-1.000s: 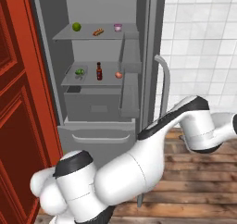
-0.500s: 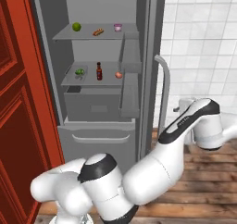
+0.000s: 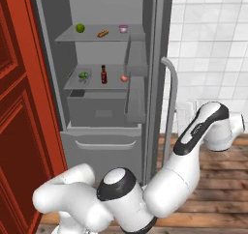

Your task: Place the tupperware on the second highest shelf of the fridge. Make space for the tupperware among the existing items by rearranging them on the shelves if needed. Close the fridge door when finished.

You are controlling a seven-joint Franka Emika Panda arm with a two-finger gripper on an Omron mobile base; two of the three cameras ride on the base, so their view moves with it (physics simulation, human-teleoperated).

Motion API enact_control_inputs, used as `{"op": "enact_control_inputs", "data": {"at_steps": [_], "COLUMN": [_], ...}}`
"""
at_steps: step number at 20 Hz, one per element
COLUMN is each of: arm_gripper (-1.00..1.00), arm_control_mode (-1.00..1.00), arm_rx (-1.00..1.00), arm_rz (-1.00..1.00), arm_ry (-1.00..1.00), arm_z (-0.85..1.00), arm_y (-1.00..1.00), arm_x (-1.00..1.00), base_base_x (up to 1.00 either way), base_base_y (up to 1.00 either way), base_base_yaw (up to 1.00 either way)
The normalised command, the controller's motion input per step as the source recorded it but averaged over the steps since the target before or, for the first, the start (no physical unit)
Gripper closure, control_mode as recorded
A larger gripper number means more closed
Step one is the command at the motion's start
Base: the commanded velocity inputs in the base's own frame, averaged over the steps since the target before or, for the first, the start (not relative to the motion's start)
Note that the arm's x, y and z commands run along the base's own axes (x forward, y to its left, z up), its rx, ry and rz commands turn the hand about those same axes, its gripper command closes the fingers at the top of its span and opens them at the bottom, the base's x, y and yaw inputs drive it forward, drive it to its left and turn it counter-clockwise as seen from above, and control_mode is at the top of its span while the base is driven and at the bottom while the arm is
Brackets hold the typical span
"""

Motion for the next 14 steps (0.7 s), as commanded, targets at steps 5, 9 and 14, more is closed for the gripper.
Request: {"op": "enact_control_inputs", "data": {"at_steps": [5,9,14], "arm_gripper": [-1.00,-1.00,-1.00], "arm_control_mode": [-1.00,-1.00,-1.00], "arm_rx": [0.00,0.00,0.00], "arm_rz": [0.25,0.24,0.17], "arm_ry": [0.00,-0.03,-0.11], "arm_z": [-0.11,-0.17,-0.13], "arm_y": [1.00,1.00,1.00], "arm_x": [-0.12,-0.21,-0.03], "base_base_x": [0.00,0.00,0.00], "base_base_y": [0.00,0.00,0.00], "base_base_yaw": [0.00,0.00,0.00]}}
